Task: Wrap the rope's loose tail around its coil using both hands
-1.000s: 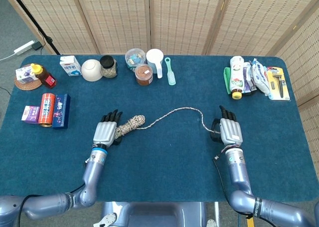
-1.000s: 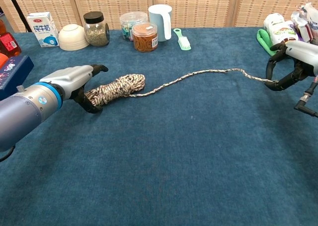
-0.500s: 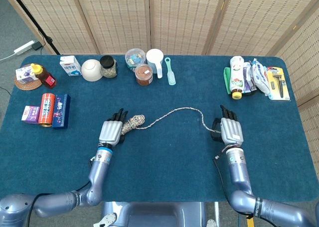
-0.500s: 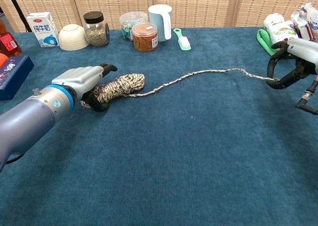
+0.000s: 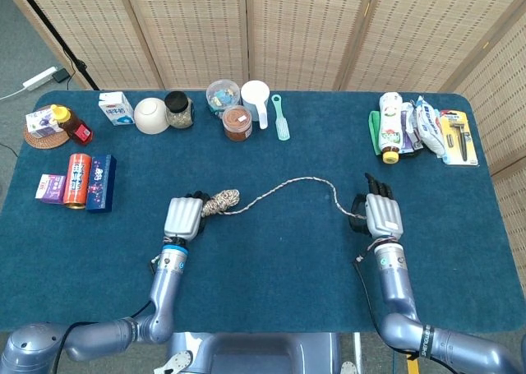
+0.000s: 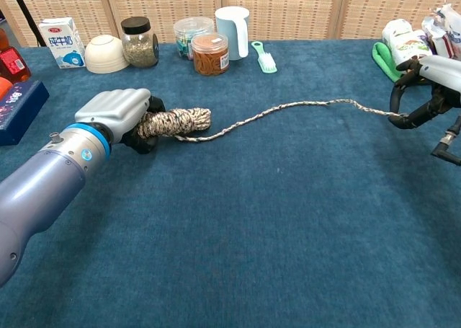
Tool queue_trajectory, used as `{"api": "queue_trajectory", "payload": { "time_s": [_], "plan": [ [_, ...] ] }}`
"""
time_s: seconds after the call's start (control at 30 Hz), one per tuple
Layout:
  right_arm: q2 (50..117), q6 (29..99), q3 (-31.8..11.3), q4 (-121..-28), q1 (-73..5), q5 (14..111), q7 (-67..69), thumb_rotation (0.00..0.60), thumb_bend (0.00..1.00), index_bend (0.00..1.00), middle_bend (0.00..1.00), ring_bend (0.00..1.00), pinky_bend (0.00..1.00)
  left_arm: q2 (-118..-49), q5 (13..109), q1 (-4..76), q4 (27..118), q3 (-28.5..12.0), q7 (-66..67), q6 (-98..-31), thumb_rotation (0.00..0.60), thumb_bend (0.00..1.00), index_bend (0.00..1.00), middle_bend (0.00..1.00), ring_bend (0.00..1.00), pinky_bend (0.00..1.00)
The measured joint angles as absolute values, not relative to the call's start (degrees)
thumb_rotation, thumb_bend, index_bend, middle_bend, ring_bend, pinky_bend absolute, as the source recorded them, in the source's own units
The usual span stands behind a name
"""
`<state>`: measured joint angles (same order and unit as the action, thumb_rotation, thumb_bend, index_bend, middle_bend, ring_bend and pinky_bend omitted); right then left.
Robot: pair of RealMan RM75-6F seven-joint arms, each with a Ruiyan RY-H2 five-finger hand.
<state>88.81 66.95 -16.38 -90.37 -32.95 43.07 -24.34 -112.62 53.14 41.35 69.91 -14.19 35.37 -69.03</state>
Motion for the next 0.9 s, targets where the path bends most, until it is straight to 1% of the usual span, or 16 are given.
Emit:
{"api": "queue_trajectory", "payload": {
  "time_s": [0.2, 0.3, 0.63, 0.9],
  "plan": [
    [88.42, 67.23, -15.51, -91.39, -32.67, 44.28, -24.40, 0.600, 0.49, 0.62, 0.00, 0.00, 0.00, -111.77, 57.46, 41.34, 69.52, -13.89, 30.78, -68.64, 0.600, 0.53, 0.51, 0.39, 0.44, 0.60],
    [88.08, 67.49, -14.85, -92.06, -32.48, 45.35, -24.58, 0.600, 0.49, 0.63, 0.00, 0.00, 0.00, -110.12, 59.58, 41.07, 71.33, -14.16, 27.45, -68.96, 0.600, 0.53, 0.51, 0.39, 0.44, 0.60],
    [87.22, 68.80, -13.54, -94.25, -32.13, 47.78, -25.81, 0.600, 0.49, 0.64, 0.00, 0.00, 0.00, -102.95, 61.38, 40.42, 85.81, -16.38, 29.20, -70.65, 0.600, 0.53, 0.51, 0.39, 0.44, 0.60],
    [86.20, 70.41, -12.91, -97.52, -31.62, 50.01, -26.41, 0.600, 0.49, 0.65, 0.00, 0.00, 0.00, -99.23, 61.46, 41.73, 95.27, -20.68, 35.52, -74.22, 0.600, 0.53, 0.51, 0.39, 0.44, 0.60]
  ]
}}
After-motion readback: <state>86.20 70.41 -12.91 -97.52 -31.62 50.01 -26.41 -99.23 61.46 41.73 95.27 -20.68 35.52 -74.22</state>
